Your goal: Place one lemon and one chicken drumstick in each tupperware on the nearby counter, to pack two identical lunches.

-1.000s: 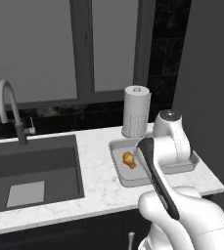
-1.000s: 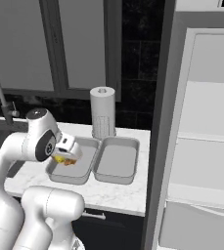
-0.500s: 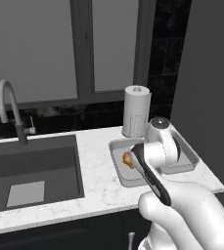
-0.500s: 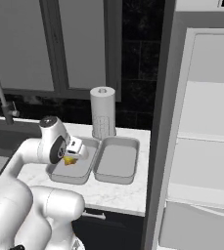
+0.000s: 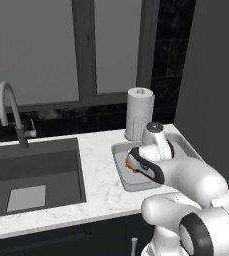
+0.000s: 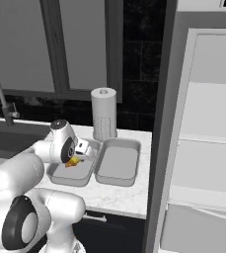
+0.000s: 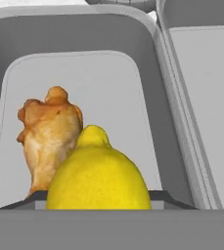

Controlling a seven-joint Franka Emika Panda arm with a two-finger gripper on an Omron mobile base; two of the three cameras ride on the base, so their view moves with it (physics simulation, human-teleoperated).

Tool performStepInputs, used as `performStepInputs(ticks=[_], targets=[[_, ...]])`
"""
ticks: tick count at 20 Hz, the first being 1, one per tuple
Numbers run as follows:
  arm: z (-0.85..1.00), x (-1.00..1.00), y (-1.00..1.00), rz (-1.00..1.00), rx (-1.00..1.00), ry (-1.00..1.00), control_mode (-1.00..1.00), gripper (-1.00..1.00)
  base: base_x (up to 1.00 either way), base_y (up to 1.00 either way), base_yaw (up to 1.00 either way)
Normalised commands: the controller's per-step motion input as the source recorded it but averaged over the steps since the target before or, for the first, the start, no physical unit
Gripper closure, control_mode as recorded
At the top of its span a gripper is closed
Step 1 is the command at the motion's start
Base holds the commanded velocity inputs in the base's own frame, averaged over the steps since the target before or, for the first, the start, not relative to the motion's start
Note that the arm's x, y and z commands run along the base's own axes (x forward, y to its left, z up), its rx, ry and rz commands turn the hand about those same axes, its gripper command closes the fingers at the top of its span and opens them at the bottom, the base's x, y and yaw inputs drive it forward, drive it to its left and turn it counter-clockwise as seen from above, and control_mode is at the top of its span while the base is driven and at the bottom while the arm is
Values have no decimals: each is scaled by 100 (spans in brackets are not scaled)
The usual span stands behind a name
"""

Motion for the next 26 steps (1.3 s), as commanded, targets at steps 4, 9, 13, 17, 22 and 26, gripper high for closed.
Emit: performStepInputs(ticks=[4,9,13,17,22,26], targets=[[-44,37,0,0,-3,11,-100,100,0,0,0],[-19,14,0,0,-1,5,-100,-100,0,0,0],[14,-21,0,0,0,-1,-100,-100,0,0,0],[54,-83,0,0,0,-13,-100,-100,0,0,0],[52,-95,-3,0,0,-19,-100,-100,0,0,0],[72,-100,-16,0,0,-27,-100,-100,0,0,0]])
